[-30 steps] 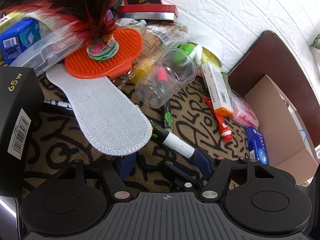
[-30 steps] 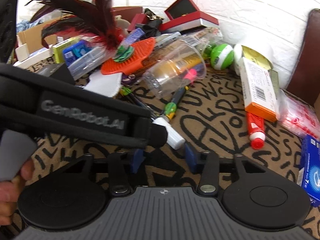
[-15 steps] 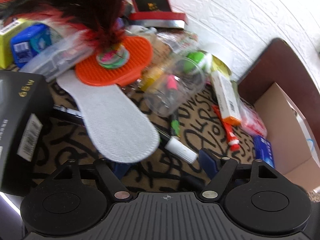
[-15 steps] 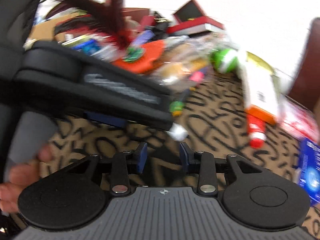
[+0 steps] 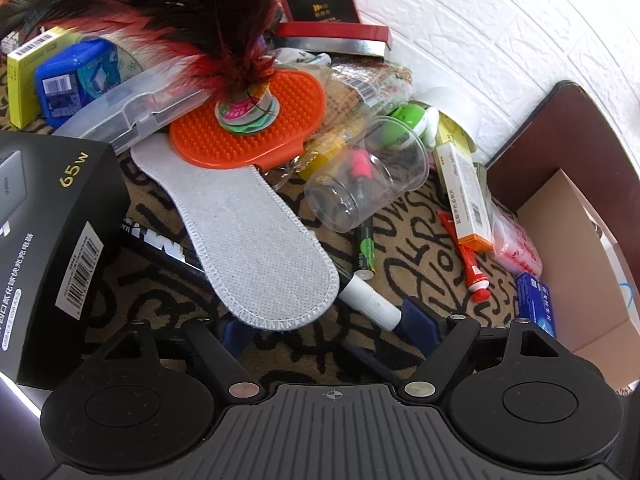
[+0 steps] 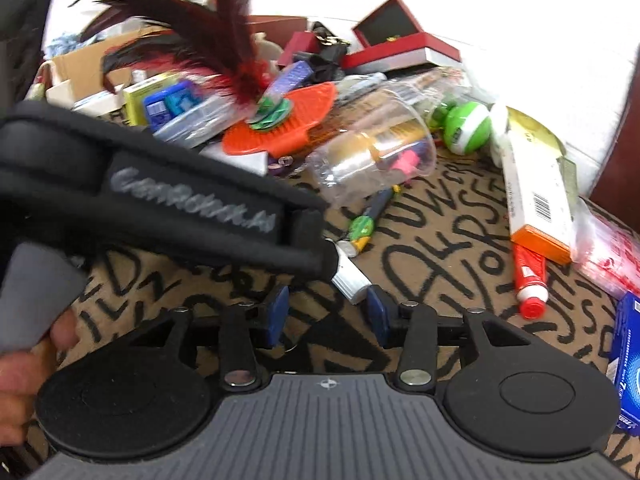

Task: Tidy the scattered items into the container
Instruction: 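Grasp the yellow marker with the left gripper while the right gripper approaches the pink marker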

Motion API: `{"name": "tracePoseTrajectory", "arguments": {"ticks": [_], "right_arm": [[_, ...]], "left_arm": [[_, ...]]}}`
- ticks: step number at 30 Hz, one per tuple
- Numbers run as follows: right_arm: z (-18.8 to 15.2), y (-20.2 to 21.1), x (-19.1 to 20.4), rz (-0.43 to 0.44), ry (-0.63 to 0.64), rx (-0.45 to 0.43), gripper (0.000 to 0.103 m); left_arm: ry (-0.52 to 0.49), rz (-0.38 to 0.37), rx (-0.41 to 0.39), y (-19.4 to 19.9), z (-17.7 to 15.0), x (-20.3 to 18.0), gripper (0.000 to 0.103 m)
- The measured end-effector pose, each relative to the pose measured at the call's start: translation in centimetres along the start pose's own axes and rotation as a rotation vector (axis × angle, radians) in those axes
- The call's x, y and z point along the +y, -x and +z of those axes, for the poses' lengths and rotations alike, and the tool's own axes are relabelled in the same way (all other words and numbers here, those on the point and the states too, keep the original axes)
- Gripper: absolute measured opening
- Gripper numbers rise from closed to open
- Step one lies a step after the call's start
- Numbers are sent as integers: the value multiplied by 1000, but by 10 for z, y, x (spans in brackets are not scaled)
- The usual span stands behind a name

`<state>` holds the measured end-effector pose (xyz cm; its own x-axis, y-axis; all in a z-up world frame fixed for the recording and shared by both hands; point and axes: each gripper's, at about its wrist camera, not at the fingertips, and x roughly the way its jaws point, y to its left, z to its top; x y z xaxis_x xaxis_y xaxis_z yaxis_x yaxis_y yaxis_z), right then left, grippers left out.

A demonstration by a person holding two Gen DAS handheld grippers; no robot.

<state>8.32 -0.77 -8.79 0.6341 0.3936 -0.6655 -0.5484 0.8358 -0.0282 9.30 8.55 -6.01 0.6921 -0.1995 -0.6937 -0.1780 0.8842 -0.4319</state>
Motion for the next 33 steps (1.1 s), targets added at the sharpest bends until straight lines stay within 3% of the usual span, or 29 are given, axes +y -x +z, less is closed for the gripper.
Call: {"name": "tracePoseTrajectory", "arguments": {"ticks": [4, 16, 23, 29, 33], "right_arm": [[-3, 13, 0, 18, 35, -25, 47], [-10, 9, -53, -236, -147, 49, 47], [-10, 5, -61, -259, -159, 38, 49], [-7, 1, -62, -248, -150, 30, 53], [-4, -2, -59, -229, -140, 31, 53]], "left_arm": [[-2, 15, -9, 0, -2, -3, 89], [25, 113, -58, -19, -7, -27, 92], [-119, 243, -96, -37, -14, -51, 91], [-143, 282, -99, -36, -15, -51, 81], [-112, 272, -97, -24, -19, -42, 81]]}}
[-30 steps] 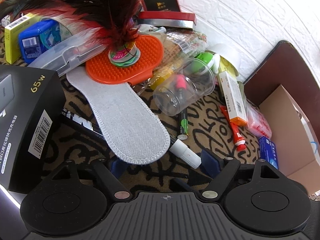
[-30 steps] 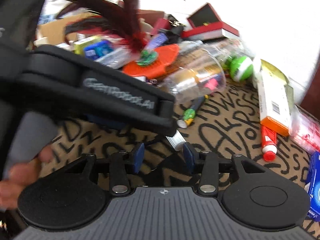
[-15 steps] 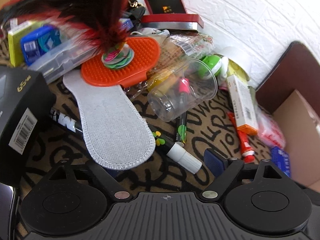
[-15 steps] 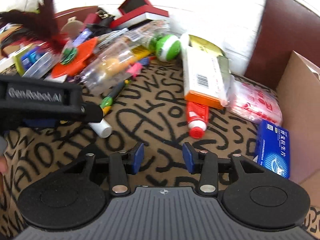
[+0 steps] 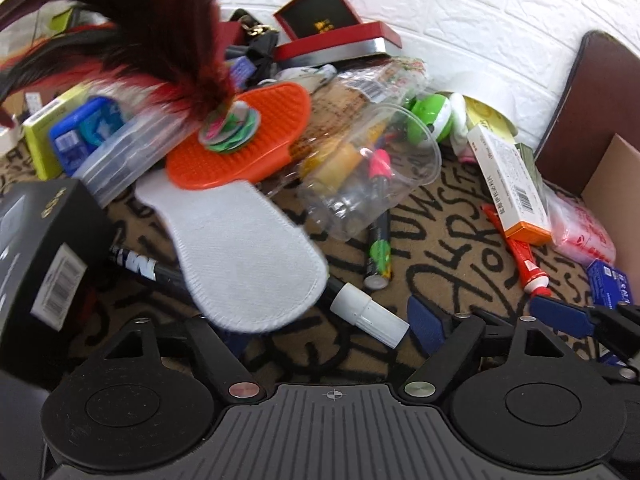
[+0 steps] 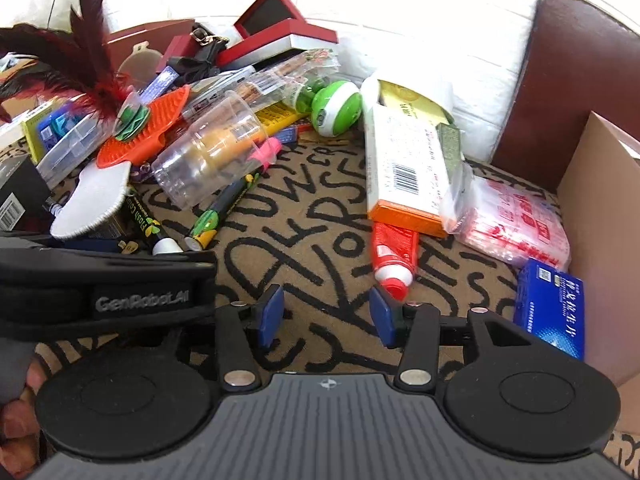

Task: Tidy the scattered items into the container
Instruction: 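Grasp the yellow marker with the left gripper while the right gripper approaches the pink marker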

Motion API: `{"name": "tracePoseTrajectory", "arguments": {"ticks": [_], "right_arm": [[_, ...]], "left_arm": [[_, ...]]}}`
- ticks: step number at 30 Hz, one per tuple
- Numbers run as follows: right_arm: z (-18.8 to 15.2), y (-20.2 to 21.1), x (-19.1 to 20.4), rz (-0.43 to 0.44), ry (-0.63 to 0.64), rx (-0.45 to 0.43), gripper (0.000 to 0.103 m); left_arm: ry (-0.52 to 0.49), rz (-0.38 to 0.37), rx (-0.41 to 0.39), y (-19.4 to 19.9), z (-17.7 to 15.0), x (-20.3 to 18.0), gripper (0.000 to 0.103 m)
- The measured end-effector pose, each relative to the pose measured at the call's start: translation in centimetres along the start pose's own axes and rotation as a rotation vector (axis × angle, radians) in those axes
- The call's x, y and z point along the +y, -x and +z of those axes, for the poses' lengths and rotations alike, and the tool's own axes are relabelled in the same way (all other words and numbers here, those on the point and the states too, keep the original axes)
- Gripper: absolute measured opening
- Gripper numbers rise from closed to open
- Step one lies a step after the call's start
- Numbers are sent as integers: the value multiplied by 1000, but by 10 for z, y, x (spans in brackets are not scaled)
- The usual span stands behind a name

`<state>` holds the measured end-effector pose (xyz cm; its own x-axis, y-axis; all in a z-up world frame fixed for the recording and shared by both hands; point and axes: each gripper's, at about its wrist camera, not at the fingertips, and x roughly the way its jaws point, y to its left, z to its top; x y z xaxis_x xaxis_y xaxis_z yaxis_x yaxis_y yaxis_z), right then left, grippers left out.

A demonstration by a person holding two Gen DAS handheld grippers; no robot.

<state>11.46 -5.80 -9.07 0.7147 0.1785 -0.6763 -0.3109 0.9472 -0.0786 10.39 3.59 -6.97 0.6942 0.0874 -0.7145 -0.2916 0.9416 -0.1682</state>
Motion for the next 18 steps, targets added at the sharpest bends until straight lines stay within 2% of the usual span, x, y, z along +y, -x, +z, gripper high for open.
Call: {"name": "tracePoseTrajectory", "arguments": {"ticks": [2, 4, 11, 18], "right_arm": [[0, 0, 3, 12, 9, 0, 53], [1, 0, 4, 16, 10, -2, 53], [6, 2, 7, 44, -12, -21, 53], [20, -6, 32, 92, 13, -39, 51]], "left_arm": [[26, -16, 8, 6, -1, 9, 81], [43, 0, 6, 12, -3, 19, 75], [83, -10, 12, 22, -5, 43, 73], [131, -49, 22, 26, -5, 59, 60]]}}
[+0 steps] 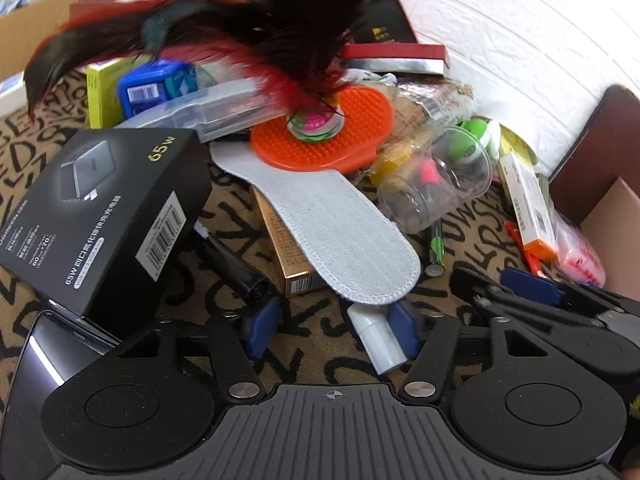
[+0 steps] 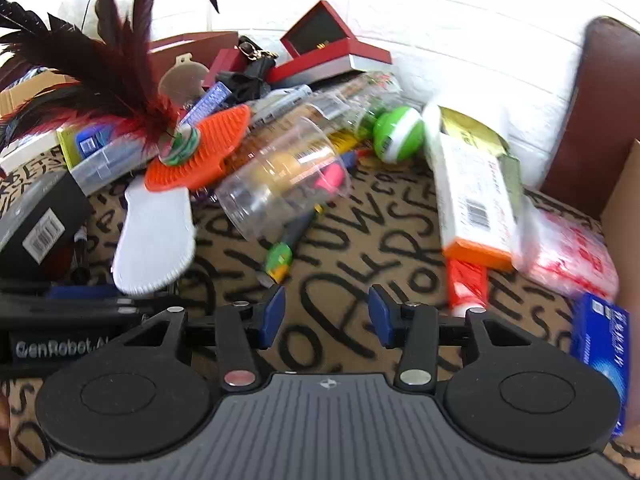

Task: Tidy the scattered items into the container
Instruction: 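Grasp the yellow marker with the left gripper while the right gripper approaches the pink marker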

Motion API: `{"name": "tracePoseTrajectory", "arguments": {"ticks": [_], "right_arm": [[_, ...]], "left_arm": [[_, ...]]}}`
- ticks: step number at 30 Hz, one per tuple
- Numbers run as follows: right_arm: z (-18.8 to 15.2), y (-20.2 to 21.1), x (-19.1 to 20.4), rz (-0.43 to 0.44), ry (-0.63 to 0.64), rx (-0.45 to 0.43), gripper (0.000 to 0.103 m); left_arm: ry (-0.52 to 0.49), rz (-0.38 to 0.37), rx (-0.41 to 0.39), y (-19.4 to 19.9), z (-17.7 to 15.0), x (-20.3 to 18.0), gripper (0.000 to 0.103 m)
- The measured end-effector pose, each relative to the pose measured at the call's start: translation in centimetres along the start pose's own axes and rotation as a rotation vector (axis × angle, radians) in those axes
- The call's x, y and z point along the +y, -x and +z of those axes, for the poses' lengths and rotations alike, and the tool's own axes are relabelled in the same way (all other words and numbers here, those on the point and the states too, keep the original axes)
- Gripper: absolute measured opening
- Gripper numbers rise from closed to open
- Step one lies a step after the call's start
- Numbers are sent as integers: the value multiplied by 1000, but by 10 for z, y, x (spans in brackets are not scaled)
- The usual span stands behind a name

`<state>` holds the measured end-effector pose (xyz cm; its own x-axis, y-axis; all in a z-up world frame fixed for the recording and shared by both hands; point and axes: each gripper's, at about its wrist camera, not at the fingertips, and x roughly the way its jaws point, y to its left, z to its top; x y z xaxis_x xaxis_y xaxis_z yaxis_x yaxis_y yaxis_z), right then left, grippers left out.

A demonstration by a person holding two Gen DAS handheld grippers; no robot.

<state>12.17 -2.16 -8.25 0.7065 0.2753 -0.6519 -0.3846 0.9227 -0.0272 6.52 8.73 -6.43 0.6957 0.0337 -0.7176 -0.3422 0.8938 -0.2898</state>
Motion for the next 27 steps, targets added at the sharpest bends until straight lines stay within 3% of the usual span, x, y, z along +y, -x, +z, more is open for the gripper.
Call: {"name": "tracePoseTrajectory", "arguments": {"ticks": [4, 5, 12, 16, 17, 18, 19, 27], "right_arm": [[8, -2, 4, 17, -6, -13, 51], [9, -3, 5, 20, -7, -15, 51], [16, -22, 13, 55, -19, 11, 51], [17, -35, 15, 48, -23, 32, 42], [17, -35, 16, 38, -16, 28, 37], [17, -34, 16, 30, -8, 29, 33], [16, -33, 15, 25, -3, 33, 24], [-1, -5, -3, 20, -59, 58, 17]], "left_arm": [[19, -19, -1, 1, 0, 6, 59], [20, -22, 0, 1, 0, 7, 64], [31, -38, 1, 0, 1, 13, 55], [16, -37, -4, -2, 1, 12, 56], [8, -34, -4, -2, 1, 10, 50], [3, -38, 1, -2, 2, 10, 28], [6, -55, 14, -3, 2, 11, 19], [-11, -90, 53, 10, -8, 6, 15]]}}
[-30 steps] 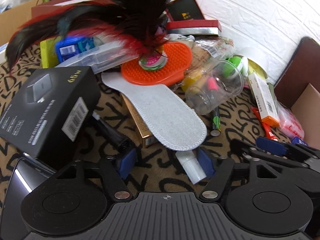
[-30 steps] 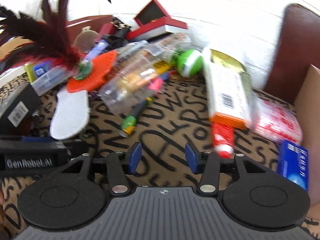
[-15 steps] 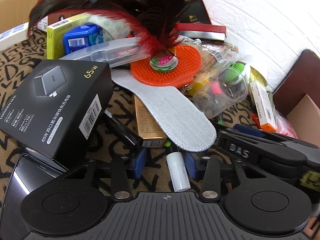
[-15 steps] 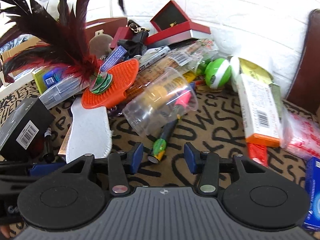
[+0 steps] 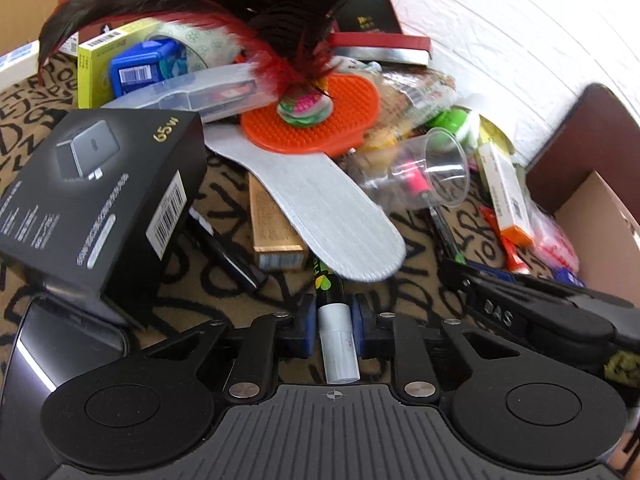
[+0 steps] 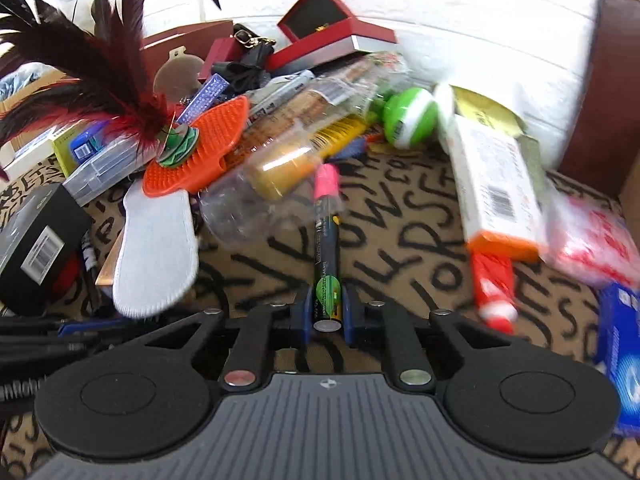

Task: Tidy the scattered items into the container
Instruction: 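Grasp the yellow marker with the left gripper while the right gripper approaches the pink marker, then lift the yellow marker with the left gripper while the right gripper grasps the pink marker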

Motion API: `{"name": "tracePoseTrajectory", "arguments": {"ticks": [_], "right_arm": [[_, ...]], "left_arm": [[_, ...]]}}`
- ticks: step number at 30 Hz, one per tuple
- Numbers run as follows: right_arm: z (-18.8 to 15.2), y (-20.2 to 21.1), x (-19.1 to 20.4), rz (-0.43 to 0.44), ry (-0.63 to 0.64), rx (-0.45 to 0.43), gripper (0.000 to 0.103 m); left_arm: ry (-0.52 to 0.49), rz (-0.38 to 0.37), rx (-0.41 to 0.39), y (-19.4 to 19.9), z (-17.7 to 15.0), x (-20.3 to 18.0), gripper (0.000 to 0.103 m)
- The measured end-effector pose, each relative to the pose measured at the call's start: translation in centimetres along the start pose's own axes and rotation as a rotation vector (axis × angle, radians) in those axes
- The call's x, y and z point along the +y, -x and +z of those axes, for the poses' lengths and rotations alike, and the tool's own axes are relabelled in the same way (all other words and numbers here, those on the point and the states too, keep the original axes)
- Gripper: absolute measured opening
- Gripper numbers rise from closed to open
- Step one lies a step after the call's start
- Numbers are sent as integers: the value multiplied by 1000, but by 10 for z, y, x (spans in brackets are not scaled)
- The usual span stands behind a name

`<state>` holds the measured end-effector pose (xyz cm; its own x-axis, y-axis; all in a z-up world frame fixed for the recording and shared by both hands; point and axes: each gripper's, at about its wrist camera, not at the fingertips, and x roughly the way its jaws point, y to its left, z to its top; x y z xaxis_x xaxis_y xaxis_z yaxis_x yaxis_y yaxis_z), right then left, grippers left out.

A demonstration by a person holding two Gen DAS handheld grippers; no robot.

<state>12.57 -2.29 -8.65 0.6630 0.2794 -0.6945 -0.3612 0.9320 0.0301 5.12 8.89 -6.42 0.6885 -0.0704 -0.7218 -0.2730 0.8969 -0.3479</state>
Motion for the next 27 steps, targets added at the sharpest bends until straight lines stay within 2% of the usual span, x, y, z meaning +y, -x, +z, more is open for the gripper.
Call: {"name": "tracePoseTrajectory", "arguments": {"ticks": [11, 19, 20, 21, 24, 27], "right_arm": [[-56, 63, -7, -37, 8, 37, 17], [-101, 106, -10, -60, -15, 73, 17], [-105, 111, -9, -61, -16, 77, 17], [-109, 116, -8, -65, -16, 81, 17], [-117, 124, -7, -75, -27, 87, 18], [-115, 124, -8, -87, -36, 76, 29]], "left_arm": [[-132, -106, 113, 24, -47, -31, 15], [-240, -144, 160, 38, -73, -43, 16], [-250, -148, 162, 40, -76, -44, 19], [-255, -151, 163, 41, -78, -45, 34], [-243, -161, 160, 40, -79, -45, 40], [-239, -169, 157, 36, -74, -48, 45]]}}
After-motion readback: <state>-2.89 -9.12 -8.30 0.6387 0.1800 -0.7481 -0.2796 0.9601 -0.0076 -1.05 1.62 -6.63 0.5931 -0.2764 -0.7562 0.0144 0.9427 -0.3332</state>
